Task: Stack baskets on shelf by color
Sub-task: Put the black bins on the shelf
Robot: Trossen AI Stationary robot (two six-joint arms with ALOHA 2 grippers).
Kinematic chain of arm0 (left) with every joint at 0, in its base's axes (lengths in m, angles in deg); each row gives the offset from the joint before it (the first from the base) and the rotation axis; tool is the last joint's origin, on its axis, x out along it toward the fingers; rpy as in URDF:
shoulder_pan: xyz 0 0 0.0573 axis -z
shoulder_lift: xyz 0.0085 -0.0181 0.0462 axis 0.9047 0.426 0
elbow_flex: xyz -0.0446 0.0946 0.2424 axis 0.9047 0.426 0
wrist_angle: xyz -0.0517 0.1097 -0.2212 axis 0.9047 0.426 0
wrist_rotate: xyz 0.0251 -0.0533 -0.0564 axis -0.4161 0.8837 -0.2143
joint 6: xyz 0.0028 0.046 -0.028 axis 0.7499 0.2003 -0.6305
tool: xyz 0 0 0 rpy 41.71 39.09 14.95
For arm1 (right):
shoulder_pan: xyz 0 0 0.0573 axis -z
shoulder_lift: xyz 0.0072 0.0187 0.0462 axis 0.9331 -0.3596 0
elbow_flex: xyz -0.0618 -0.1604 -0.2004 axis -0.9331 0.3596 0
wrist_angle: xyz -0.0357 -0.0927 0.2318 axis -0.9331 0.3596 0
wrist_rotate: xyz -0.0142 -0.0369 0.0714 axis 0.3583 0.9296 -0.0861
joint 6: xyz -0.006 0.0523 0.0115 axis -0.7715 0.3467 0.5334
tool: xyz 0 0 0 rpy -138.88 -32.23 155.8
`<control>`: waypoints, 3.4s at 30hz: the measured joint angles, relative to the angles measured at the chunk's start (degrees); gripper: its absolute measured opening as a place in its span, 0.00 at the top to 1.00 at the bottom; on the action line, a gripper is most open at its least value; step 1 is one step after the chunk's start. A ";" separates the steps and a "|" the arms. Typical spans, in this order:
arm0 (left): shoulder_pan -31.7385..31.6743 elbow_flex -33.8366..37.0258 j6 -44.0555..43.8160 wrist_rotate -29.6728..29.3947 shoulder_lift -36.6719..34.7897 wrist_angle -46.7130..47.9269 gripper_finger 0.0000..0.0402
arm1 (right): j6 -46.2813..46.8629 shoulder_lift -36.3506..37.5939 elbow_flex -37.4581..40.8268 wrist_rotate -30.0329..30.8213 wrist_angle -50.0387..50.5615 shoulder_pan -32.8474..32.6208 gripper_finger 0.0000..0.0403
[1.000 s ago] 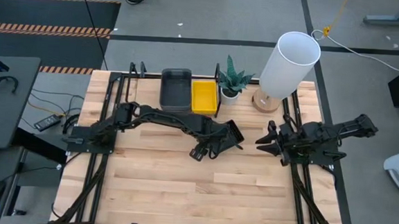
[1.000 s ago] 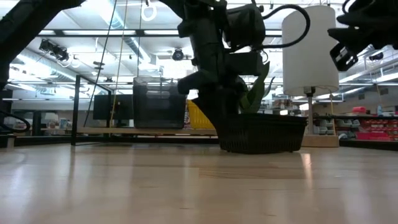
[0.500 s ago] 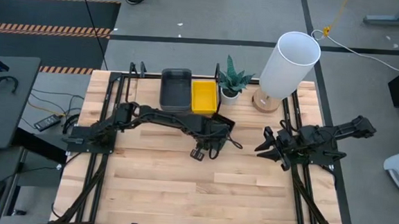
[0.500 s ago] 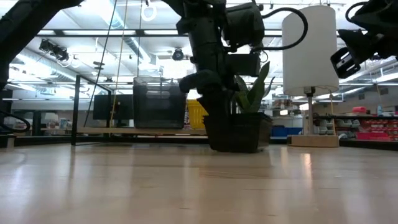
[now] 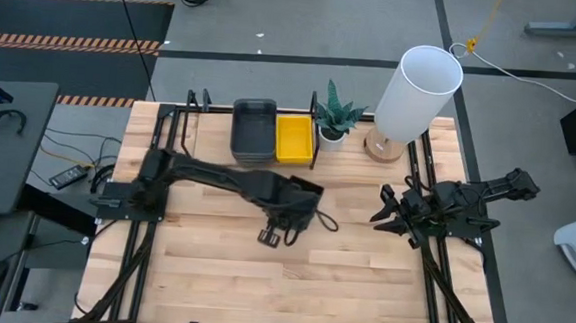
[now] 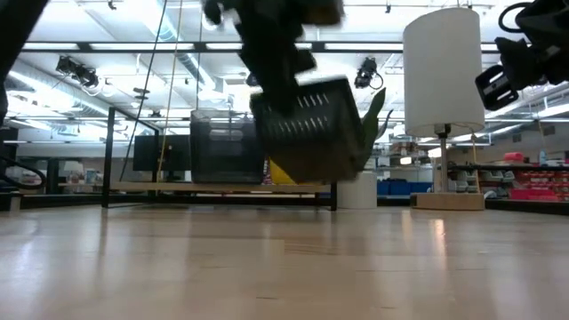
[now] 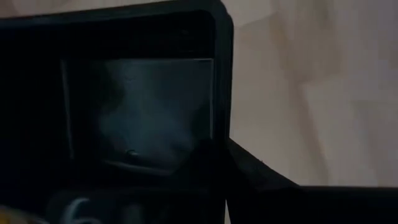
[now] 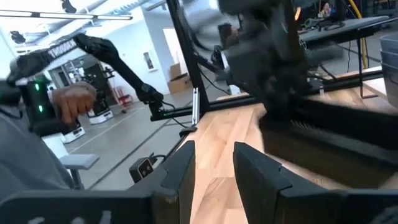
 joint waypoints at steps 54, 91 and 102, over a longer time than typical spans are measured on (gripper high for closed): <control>-11.08 38.08 -10.50 -30.40 -45.27 10.70 0.94 | 2.87 -0.22 0.00 0.08 0.03 0.00 0.72; -22.36 49.72 -5.62 -23.28 -45.17 -3.27 0.68 | 2.85 -0.22 0.00 0.50 -0.50 0.02 0.72; -20.96 49.72 -10.03 -22.94 -45.17 -3.32 0.49 | 2.84 -0.22 0.00 0.50 -0.49 0.02 0.72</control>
